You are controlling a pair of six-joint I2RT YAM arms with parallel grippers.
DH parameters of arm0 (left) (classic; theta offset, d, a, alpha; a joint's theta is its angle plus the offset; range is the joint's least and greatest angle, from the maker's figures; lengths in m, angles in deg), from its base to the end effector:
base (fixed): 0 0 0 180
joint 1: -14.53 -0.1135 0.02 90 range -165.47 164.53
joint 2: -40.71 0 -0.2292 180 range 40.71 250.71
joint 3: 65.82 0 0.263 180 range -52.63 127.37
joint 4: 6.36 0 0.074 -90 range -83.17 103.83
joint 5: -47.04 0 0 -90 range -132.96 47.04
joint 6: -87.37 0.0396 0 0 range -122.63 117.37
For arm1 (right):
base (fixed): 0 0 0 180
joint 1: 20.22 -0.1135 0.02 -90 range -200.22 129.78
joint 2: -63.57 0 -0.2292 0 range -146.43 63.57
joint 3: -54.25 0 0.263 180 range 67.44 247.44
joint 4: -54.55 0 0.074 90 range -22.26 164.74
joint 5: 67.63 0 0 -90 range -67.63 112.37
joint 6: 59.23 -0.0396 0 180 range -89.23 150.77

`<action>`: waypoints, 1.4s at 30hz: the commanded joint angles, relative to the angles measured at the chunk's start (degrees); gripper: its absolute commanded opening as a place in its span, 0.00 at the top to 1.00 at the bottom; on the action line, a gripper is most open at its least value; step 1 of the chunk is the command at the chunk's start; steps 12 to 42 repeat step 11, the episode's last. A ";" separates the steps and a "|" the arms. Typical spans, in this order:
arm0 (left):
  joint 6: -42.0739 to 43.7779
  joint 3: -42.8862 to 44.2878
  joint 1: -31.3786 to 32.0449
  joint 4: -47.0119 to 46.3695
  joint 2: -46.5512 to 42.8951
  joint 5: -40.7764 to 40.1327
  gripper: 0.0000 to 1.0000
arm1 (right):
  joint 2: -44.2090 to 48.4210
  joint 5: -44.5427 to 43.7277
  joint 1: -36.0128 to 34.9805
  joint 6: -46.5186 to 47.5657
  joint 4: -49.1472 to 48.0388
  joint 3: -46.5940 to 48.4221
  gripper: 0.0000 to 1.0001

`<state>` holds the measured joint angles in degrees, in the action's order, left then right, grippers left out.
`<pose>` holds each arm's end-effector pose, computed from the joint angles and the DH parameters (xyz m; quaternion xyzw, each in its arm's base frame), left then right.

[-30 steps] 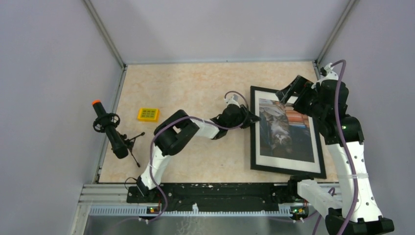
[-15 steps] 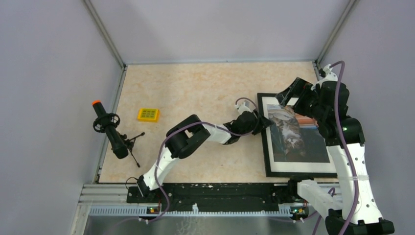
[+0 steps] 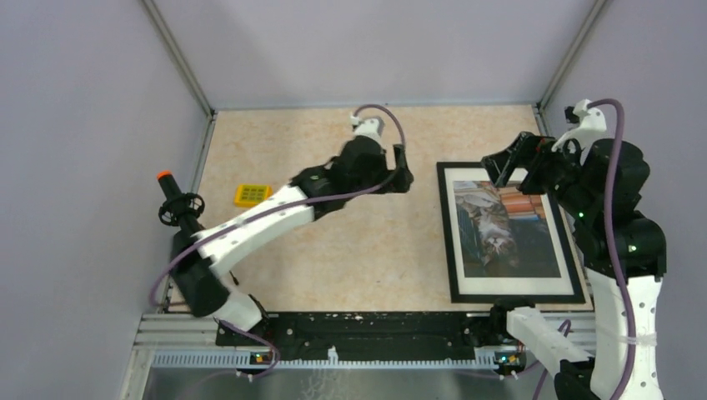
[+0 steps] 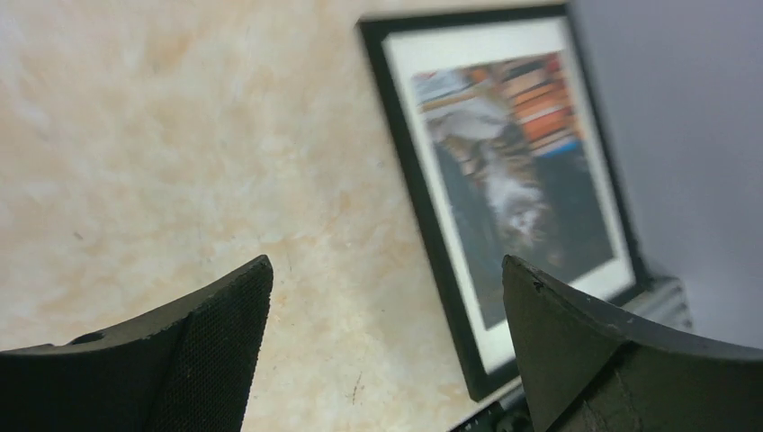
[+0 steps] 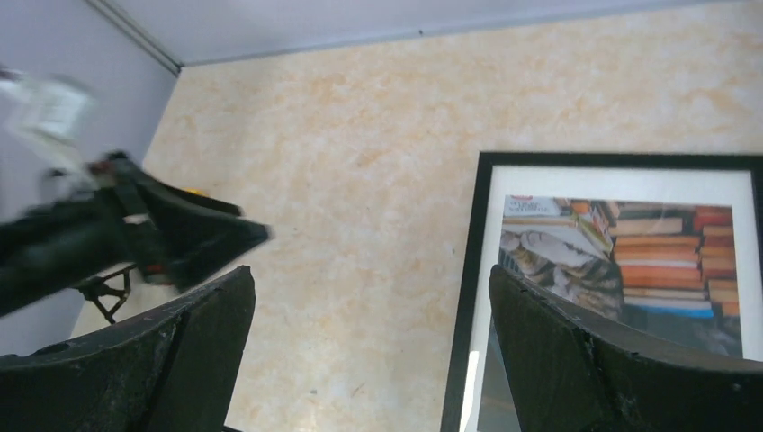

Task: Put the photo into the frame
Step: Reset both arms

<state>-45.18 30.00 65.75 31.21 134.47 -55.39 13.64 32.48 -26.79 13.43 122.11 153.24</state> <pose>0.2506 -0.2984 0.2862 0.0174 0.8850 -0.2664 0.3813 0.1501 0.0243 0.4517 0.0246 0.8097 0.1905 0.5545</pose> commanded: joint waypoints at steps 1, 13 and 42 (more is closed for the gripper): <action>20.88 -1.24 0.89 -0.89 -24.96 1.92 0.01 | 2.73 4.15 -0.02 2.98 0.04 6.15 0.01; 34.48 13.14 0.86 3.09 -42.06 -0.22 0.01 | 10.24 -1.04 -0.03 0.15 -8.94 7.78 0.01; 34.48 13.14 0.86 3.09 -42.06 -0.22 0.01 | 10.24 -1.04 -0.03 0.15 -8.94 7.78 0.01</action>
